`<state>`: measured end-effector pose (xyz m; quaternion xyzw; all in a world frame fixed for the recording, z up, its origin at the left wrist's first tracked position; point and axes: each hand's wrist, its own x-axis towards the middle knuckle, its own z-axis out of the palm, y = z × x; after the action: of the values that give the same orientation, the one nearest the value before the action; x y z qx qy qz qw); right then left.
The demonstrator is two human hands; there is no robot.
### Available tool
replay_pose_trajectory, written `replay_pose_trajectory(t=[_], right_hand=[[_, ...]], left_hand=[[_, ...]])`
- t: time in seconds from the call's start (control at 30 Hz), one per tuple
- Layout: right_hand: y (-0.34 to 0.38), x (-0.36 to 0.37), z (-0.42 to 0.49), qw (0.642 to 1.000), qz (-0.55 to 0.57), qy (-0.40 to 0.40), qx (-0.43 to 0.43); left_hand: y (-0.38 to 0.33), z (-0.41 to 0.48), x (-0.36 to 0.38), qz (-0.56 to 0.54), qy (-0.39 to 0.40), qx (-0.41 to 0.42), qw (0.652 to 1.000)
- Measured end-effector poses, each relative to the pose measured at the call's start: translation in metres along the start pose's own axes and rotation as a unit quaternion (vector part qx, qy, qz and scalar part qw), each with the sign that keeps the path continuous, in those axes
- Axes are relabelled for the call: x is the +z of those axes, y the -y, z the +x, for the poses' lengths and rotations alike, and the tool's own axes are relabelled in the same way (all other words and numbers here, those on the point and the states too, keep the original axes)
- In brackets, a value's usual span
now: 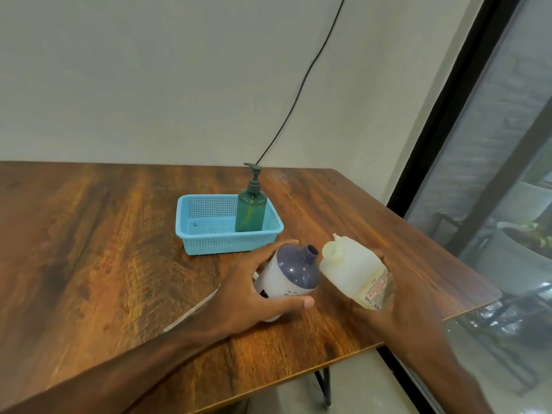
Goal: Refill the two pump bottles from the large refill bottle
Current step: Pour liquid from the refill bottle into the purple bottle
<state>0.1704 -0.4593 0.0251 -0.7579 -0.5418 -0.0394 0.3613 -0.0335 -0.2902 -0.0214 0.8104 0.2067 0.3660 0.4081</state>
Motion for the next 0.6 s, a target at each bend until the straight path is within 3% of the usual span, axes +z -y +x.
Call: replay_pose_trajectory(t=[0.27, 0.6], right_hand=[[-0.001, -0.012, -0.001, 0.997, -0.062, -0.027, -0.043], [-0.012, -0.011, 0.001, 0.994, -0.105, -0.009, -0.032]], left_hand=[[-0.004, -0.004, 0.002, 0.028, 0.016, 0.017, 0.999], [-0.004, -0.003, 0.001, 0.003, 0.003, 0.028, 1.0]])
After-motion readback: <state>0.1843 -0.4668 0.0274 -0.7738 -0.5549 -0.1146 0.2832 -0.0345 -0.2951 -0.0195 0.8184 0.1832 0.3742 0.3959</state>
